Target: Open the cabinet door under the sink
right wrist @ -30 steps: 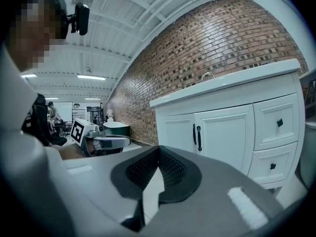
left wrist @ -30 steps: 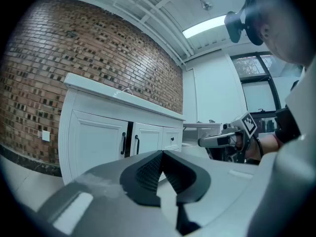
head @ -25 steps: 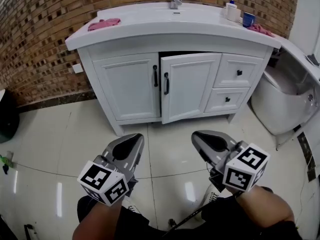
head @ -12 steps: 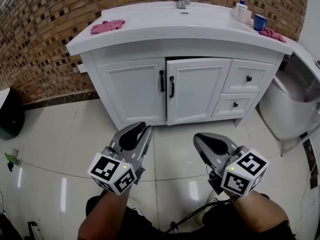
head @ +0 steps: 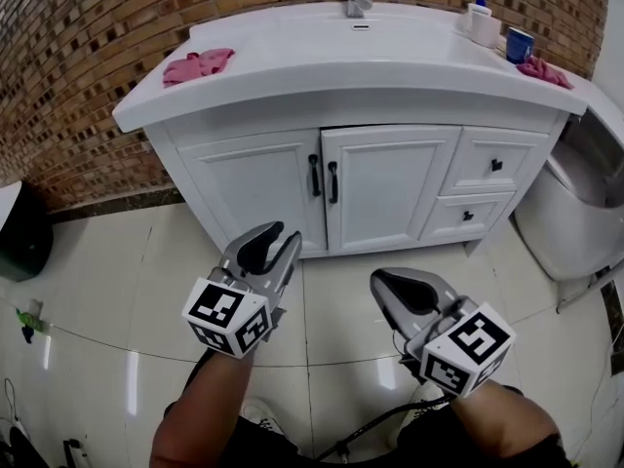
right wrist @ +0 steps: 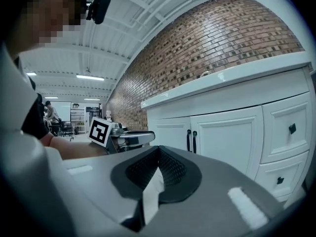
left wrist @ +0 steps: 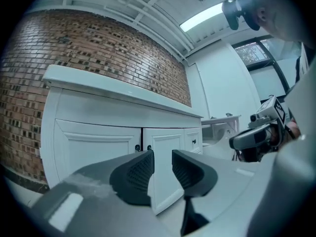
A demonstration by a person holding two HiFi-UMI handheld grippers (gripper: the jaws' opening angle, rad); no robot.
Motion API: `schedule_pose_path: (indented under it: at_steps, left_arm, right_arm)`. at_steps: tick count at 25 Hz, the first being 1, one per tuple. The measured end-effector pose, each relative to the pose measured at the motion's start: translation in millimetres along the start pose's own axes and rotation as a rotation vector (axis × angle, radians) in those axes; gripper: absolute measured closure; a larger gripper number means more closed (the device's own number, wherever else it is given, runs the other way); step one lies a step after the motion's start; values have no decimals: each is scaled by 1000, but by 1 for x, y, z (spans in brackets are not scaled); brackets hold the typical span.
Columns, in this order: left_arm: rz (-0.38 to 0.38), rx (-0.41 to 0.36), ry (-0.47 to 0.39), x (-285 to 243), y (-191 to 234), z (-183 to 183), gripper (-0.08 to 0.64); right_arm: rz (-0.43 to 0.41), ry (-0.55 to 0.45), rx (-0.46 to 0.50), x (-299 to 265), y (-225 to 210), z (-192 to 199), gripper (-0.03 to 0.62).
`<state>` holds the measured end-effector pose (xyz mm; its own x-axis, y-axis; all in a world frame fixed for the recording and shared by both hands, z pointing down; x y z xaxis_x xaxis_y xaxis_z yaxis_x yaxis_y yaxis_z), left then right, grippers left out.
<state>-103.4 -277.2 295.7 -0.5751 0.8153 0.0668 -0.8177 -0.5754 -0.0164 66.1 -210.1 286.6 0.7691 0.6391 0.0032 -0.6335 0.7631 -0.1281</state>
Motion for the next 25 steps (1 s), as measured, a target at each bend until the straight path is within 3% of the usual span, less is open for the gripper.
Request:
schedule_pose_path:
  at_steps: [15, 25]
  left_arm:
    - [-53, 25, 22, -104, 55, 45, 399]
    - [-25, 30, 34, -136, 64, 55, 410]
  right_arm:
    - [32, 43, -71, -7, -32, 20, 584]
    - [64, 40, -77, -6, -40, 20, 584]
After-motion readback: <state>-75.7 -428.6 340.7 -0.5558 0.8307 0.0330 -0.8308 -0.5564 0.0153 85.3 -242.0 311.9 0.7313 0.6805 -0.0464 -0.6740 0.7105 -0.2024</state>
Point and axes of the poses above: the fingertips, and each gripper's own axes: x backward along the fingers, y to its left, z out of its underside, the point moved 4 cm from there along x, backward along the fingers, and after that the axes turned 7 degrees about -y, right-handed, at the moved point
